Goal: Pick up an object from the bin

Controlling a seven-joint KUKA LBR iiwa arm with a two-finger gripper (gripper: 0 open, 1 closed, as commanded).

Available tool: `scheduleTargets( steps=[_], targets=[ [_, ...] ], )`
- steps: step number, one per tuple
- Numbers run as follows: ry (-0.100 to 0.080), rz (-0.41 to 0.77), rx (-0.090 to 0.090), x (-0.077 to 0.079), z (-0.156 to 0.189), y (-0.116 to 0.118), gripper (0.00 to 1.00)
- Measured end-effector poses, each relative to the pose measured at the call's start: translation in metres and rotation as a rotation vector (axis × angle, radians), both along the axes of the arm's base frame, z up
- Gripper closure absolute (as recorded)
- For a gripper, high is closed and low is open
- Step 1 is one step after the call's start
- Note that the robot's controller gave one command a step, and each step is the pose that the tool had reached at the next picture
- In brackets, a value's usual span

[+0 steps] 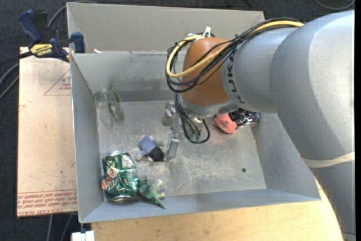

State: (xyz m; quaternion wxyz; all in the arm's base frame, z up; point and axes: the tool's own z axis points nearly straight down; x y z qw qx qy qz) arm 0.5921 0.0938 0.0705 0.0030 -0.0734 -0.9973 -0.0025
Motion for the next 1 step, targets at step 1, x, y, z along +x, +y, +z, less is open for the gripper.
scheduleTargets(
  steps=[1],
  targets=[
    [-0.004,0.467,0.003,-0.0423,-0.0003,0.0290,0.00]
  ],
)
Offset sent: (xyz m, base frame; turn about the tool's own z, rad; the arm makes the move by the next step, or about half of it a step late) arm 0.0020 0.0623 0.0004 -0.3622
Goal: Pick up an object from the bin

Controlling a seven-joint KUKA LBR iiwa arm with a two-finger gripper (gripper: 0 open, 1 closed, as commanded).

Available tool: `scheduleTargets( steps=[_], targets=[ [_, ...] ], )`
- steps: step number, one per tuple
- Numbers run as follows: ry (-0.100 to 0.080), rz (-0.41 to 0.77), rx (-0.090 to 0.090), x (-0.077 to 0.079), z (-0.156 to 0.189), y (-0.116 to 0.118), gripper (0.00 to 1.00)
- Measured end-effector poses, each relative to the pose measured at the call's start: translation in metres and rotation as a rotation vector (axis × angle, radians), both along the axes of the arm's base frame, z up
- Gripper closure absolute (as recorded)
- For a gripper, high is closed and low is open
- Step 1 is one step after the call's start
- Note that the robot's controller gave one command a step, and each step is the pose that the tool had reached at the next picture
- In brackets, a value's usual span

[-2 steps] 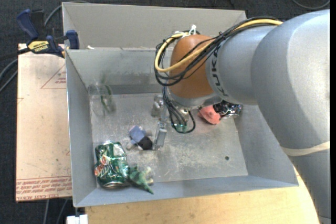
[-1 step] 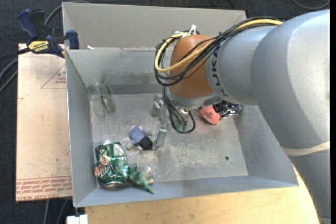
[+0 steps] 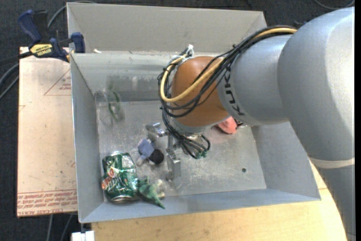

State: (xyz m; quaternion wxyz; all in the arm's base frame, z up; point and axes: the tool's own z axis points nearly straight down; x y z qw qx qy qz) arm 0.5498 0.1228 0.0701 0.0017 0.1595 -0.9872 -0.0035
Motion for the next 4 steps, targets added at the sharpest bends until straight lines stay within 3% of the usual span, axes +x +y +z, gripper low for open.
scheduleTargets(
  steps=[1,2,3,4],
  targets=[
    [0.002,0.063,0.000,-0.004,0.000,0.004,0.00],
    [-0.013,0.105,0.003,0.030,0.093,0.000,0.00],
    [0.001,0.504,0.006,-0.004,0.001,0.059,0.00],
    [-0.019,0.705,0.004,0.012,0.013,0.037,1.00]
  ],
)
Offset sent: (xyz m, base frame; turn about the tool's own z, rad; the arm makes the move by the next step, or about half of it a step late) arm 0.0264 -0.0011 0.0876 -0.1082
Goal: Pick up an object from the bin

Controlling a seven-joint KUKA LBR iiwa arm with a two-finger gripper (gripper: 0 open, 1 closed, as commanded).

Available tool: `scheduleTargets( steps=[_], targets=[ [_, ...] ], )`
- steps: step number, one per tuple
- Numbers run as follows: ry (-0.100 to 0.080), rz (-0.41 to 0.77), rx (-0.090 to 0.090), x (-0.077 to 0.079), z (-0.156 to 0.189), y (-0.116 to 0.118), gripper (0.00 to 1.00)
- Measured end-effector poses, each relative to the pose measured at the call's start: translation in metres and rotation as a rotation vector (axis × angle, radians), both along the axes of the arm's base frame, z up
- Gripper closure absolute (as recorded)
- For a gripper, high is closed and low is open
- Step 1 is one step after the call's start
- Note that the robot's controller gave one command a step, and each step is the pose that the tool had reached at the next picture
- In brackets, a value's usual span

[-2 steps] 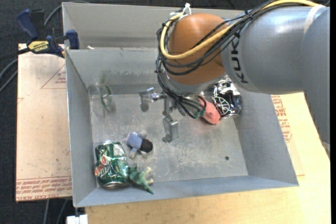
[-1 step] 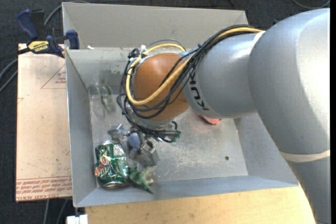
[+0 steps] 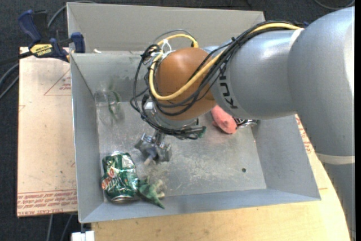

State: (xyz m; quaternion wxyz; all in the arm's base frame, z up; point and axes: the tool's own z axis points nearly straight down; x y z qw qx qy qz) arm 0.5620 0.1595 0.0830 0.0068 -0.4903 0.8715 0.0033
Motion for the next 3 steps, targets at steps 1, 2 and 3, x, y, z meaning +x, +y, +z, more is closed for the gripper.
scheduleTargets(
  steps=[1,2,3],
  targets=[
    [0.000,0.000,0.000,0.000,0.000,0.000,1.00],
    [-0.010,0.015,0.004,-0.006,0.091,0.001,1.00],
    [-0.011,0.022,0.004,0.008,0.162,0.003,1.00]
  ],
)
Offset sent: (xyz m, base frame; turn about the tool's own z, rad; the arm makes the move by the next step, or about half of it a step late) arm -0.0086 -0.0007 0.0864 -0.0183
